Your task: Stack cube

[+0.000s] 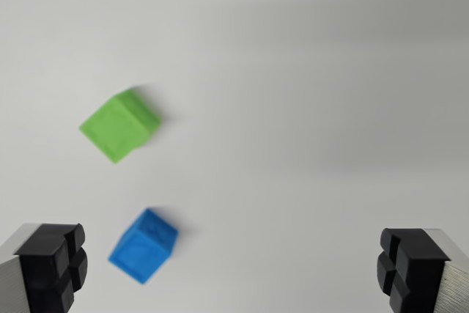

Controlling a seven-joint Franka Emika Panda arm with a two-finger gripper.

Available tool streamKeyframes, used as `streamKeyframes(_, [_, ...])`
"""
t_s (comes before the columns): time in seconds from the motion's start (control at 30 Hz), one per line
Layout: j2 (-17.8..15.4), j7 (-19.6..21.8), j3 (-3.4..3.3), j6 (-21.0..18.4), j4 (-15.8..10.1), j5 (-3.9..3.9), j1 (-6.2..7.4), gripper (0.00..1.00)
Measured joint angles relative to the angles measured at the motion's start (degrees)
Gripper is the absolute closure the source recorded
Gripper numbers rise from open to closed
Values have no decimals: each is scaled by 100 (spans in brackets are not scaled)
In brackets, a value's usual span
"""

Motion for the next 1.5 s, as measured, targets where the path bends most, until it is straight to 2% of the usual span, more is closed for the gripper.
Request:
streamKeyframes(0.7, [-14,-52,4,36,-73,0,9,0])
streamKeyframes(1.1, [-151,-273,33,226,-412,-1,41,0])
streamKeyframes(1.5, [-341,-631,74,523,-915,-5,108,0])
